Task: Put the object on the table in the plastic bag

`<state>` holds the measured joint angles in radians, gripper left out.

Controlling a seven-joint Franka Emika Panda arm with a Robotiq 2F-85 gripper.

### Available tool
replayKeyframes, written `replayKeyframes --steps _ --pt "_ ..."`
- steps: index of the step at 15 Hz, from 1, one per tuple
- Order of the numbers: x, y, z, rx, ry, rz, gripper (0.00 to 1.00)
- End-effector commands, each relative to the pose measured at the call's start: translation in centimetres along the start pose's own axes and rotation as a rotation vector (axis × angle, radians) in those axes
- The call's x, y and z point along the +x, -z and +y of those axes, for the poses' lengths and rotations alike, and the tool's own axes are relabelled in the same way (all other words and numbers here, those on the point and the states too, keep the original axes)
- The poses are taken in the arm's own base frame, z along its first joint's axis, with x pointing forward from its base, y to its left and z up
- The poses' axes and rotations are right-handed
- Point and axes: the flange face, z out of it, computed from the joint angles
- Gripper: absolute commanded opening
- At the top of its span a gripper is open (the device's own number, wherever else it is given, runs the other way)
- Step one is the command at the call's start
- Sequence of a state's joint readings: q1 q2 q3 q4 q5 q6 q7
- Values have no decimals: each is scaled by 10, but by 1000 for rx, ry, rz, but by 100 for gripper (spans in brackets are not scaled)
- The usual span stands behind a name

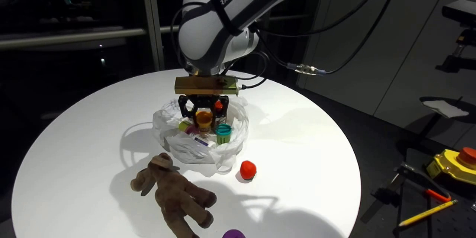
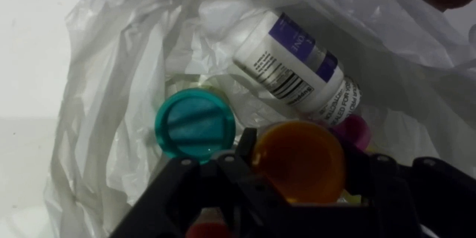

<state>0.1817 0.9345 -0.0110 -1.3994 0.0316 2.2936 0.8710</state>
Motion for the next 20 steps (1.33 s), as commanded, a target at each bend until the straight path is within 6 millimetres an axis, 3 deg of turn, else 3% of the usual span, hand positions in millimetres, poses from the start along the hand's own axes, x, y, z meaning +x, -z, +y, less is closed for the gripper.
replayKeyframes --steps 1,4,5,6,8,12,17,20 --pt "7 -4 -16 11 24 -34 23" --pt "7 -13 -20 -16 28 -48 23" --pt "8 -16 -21 -24 26 -46 32" --pt "8 -16 -22 -31 27 -43 73" --pt "8 -13 -23 -28 29 -39 74" --pt "-8 10 -27 7 35 -13 100" --pt "-62 41 -25 -12 130 20 100" --pt "-96 41 -11 -102 202 83 100"
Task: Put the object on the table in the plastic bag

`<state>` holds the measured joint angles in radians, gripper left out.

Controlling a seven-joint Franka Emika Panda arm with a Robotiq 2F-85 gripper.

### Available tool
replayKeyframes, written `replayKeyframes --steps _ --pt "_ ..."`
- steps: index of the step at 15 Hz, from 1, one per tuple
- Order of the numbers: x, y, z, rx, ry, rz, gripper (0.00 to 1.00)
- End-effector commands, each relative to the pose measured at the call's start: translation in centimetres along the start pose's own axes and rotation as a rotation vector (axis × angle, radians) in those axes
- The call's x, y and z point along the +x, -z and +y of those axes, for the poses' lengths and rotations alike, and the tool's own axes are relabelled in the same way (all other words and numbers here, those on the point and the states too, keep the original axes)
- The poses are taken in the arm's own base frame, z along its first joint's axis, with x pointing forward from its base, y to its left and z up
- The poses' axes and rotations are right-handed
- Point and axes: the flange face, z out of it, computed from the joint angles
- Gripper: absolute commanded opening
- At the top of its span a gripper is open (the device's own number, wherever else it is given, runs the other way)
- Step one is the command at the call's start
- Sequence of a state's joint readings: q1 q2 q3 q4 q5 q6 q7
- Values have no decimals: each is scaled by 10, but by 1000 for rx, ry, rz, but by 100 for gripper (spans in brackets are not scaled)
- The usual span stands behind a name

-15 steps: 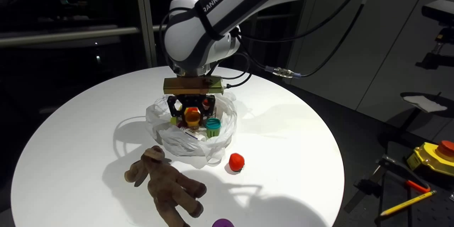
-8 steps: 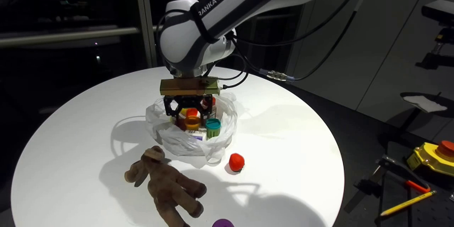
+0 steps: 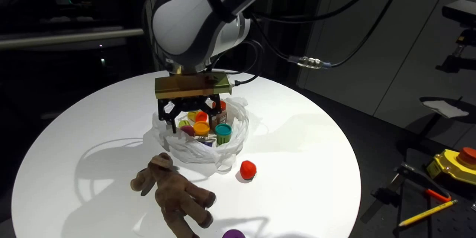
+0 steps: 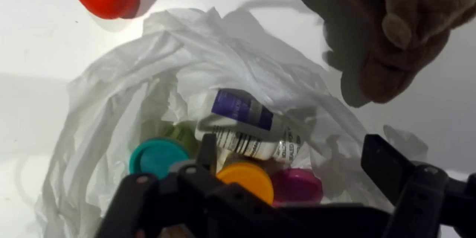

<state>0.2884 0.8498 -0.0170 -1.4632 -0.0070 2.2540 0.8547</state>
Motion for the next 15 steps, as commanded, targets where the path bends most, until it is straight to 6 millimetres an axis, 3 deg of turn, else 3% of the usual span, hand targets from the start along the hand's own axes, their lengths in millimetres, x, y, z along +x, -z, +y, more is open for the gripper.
replayKeyframes --steps 1,4,8,12,15 --pt "-45 11 24 -96 91 76 100" --pt "-76 2 49 -165 199 75 100" --pt "-108 -27 93 -181 373 5 100" --pt "-111 -51 119 -169 471 -19 100" --pt "-110 -63 126 -139 538 -7 100"
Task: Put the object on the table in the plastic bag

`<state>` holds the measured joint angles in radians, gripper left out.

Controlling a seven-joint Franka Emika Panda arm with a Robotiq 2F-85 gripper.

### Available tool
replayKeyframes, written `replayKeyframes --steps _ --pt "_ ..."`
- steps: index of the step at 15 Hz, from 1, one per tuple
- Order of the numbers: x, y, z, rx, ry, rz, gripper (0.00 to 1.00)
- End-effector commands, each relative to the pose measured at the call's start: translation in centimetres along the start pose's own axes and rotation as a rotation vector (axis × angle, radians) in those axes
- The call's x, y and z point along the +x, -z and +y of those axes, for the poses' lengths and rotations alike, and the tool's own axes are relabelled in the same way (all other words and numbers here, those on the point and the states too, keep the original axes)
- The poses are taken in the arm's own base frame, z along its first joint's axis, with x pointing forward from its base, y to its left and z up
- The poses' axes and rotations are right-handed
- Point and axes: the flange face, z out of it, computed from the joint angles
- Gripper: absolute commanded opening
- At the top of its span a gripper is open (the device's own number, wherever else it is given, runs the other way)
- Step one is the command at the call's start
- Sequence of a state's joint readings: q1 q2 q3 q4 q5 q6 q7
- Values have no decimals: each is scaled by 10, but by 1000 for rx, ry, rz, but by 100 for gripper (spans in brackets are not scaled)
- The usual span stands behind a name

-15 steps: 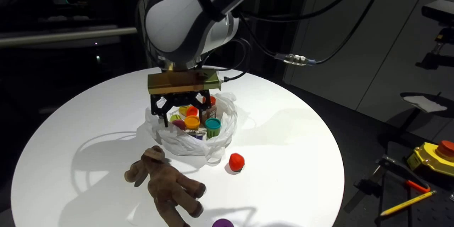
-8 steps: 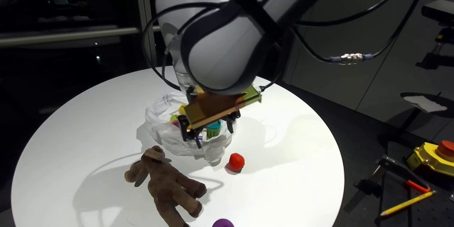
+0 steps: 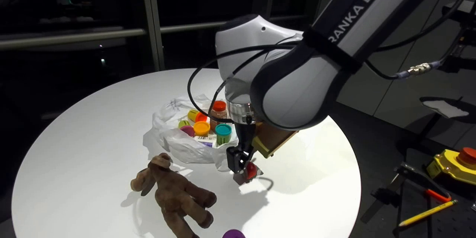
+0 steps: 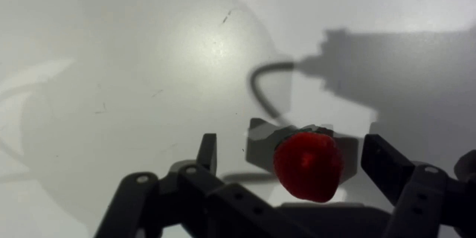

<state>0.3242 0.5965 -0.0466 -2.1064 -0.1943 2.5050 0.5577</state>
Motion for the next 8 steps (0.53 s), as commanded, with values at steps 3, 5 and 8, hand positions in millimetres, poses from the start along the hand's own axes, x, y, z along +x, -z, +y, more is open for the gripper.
replayKeyframes --steps 3,5,8 --pt "-1 -8 10 54 109 45 100" --pt "3 -11 14 59 120 47 100" --pt "7 -17 17 64 136 42 75"
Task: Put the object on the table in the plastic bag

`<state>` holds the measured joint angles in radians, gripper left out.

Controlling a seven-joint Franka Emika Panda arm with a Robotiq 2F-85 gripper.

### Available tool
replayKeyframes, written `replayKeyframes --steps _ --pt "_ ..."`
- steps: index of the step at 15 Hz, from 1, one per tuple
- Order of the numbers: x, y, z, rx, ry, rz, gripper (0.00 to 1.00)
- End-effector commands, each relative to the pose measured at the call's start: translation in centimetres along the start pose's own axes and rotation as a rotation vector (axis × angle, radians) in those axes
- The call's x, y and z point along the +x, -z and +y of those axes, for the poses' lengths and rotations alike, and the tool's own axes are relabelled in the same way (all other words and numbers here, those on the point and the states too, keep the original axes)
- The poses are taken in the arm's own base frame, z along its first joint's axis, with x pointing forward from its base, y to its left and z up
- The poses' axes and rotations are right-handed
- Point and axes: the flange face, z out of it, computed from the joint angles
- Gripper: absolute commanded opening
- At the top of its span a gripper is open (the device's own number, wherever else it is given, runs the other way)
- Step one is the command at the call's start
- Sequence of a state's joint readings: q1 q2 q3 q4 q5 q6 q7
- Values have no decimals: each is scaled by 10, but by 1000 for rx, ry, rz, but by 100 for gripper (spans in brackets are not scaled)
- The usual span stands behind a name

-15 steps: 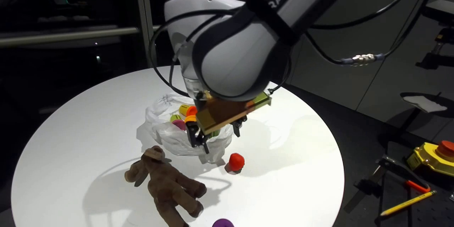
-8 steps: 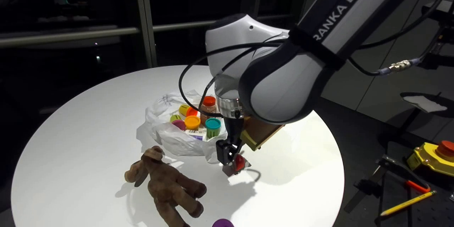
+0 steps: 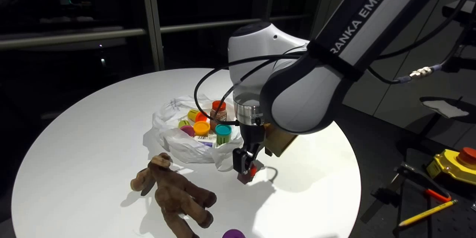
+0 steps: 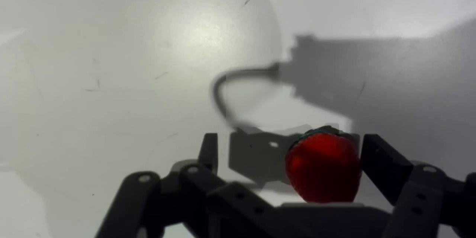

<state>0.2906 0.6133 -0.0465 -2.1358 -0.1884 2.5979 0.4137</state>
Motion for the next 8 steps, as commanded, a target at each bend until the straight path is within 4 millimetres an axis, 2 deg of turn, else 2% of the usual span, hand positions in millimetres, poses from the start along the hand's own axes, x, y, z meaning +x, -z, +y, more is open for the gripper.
replayKeyframes --steps 1,2,8 --pt "5 -5 3 32 35 9 68" --pt "6 -7 3 35 45 10 58" --pt "6 -7 -2 40 103 32 13"
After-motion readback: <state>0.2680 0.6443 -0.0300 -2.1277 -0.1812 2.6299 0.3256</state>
